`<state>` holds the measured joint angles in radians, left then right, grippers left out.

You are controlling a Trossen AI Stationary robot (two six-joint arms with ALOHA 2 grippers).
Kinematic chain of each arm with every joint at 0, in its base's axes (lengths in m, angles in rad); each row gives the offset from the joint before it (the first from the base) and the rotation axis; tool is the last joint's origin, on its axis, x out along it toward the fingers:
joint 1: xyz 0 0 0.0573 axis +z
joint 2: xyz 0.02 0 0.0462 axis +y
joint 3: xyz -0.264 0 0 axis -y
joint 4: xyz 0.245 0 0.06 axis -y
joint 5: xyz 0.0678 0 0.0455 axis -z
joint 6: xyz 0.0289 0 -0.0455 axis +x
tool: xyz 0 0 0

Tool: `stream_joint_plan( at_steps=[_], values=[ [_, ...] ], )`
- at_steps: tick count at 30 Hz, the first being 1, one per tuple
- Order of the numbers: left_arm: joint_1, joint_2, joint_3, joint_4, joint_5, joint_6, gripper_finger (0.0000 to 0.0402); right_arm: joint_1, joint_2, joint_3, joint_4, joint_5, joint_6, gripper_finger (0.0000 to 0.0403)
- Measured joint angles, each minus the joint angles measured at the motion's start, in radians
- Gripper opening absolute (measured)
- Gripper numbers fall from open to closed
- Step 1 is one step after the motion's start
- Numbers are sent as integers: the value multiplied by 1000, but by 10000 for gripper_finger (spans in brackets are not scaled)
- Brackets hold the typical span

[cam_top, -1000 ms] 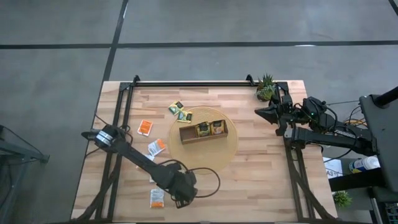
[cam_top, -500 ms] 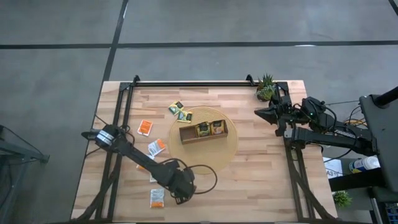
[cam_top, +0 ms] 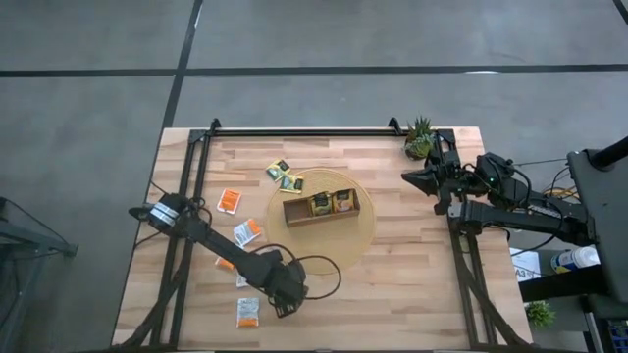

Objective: Pick & Place Tea
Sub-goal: Put the yellow tea bag into the middle section of the wooden organizer

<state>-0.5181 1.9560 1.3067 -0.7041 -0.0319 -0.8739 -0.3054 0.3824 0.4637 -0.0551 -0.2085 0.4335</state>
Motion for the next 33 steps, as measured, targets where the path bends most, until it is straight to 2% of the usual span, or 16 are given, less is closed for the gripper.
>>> stream_joint_plan(
  at_steps=[3, 6, 8, 12, 22, 33],
  values=[
    [11, 1, 2, -7, 27, 33, 138, 0, 0, 0, 0, 0, 0, 8],
    [16, 2, 8, -22, 31, 63, 50, 0, 0, 0, 1, 2, 0, 8],
    [16, 4, 12, -21, 35, 84, 16, 0, 0, 0, 1, 2, 0, 8],
    [17, 5, 20, -13, 49, 90, 2, 0, 0, 0, 1, 2, 1, 8],
    [24, 8, 93, -49, 58, 82, 0, 0, 0, 0, 1, 1, 0, 8],
    [24, 7, 216, -195, 25, 76, 0, 0, 0, 0, 1, 0, 0, 8]
  ],
)
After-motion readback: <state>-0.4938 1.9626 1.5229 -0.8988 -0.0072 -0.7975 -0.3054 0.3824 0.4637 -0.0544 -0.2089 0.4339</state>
